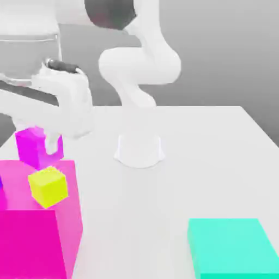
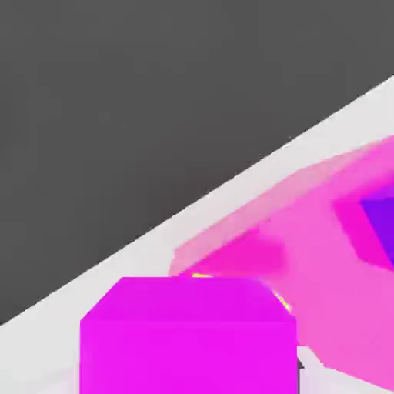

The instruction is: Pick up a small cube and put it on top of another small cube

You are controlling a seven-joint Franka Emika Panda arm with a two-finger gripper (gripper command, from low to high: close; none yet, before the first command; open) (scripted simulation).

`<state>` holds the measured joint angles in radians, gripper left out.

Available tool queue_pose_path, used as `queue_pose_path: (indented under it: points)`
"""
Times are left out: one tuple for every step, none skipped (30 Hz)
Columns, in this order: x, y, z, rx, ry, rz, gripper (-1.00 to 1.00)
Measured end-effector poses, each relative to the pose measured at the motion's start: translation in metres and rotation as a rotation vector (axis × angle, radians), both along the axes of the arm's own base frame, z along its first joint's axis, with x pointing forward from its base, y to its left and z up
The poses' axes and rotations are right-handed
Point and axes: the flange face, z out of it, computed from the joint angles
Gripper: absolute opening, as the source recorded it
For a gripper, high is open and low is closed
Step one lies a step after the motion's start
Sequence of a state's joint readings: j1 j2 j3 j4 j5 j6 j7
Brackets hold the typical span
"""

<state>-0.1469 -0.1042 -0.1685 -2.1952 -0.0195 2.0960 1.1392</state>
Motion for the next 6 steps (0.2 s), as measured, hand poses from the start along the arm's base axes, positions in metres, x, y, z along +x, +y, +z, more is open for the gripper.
queue_pose_path:
  points:
    - [-0.001,0.000,-0.014,0.003,0.001,-0.005,-1.00]
    - [-0.002,0.000,-0.029,0.004,0.001,-0.007,-1.00]
    - [-0.003,0.000,-0.038,0.005,0.001,-0.008,1.00]
    - [-0.003,0.000,-0.038,0.005,0.001,-0.008,1.00]
    - [-0.003,0.000,-0.038,0.005,0.001,-0.008,1.00]
    - [-0.003,0.000,-0.038,0.005,0.001,-0.008,1.00]
